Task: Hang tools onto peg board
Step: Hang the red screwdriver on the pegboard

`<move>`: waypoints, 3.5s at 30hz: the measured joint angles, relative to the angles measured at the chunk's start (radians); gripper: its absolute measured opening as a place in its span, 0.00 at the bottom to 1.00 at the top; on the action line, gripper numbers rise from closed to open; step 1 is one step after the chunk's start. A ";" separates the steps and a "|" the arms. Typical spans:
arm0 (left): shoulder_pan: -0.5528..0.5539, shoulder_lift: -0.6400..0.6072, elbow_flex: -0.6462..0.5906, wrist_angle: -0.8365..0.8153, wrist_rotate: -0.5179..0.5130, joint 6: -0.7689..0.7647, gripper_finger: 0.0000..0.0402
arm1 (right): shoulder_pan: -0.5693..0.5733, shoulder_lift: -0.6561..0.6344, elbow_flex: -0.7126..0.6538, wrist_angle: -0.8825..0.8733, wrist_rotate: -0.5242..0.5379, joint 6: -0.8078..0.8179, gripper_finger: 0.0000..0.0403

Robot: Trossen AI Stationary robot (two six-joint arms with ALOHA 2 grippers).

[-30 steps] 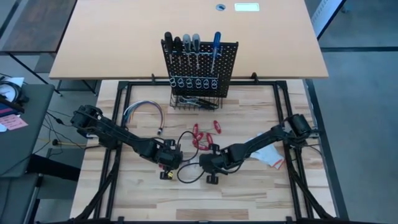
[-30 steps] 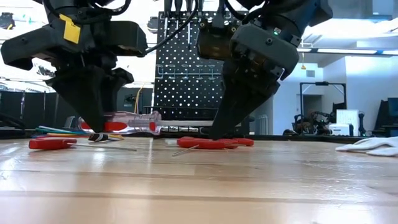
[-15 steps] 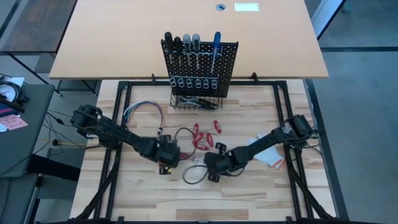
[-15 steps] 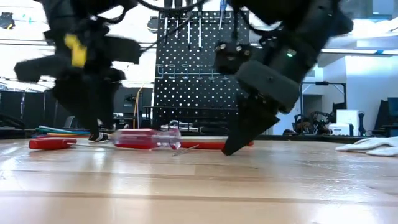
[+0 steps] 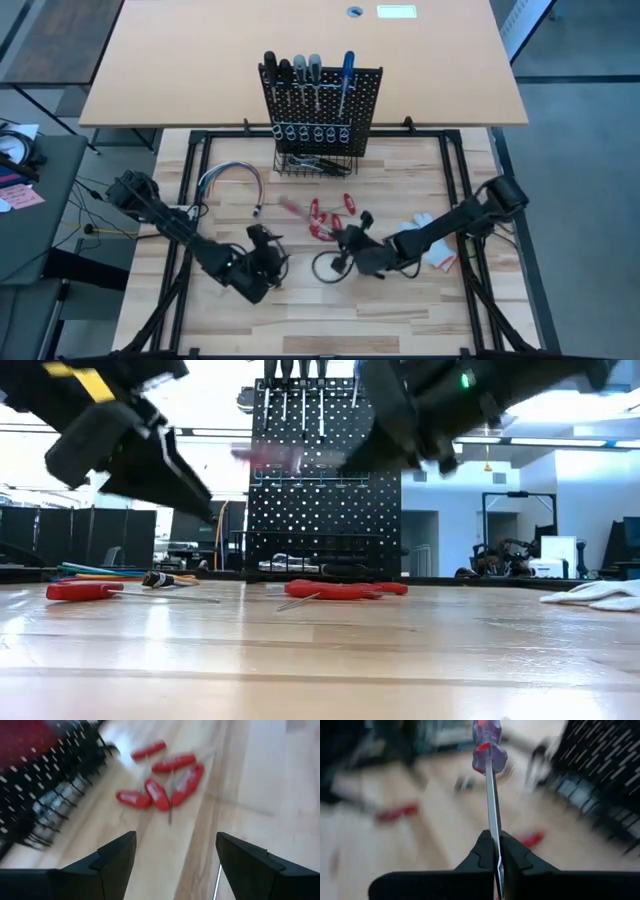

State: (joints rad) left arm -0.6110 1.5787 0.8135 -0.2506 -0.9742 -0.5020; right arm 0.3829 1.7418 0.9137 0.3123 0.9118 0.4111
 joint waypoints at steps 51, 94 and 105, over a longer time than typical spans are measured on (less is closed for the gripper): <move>-0.044 0.000 0.000 0.038 -0.062 0.054 0.66 | -0.611 0.074 0.131 1.077 -0.337 -0.289 0.02; -0.044 0.000 0.000 0.040 -0.052 0.043 0.66 | -0.595 0.000 0.131 0.268 -0.419 -0.183 0.56; -0.044 0.001 0.000 0.059 -0.052 0.066 0.66 | -0.521 -0.230 0.152 -0.009 -0.704 -0.406 0.39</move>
State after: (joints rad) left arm -0.6552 1.5794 0.8139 -0.1913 -1.0260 -0.4357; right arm -0.1382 1.5117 1.0661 0.3028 0.2076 0.0050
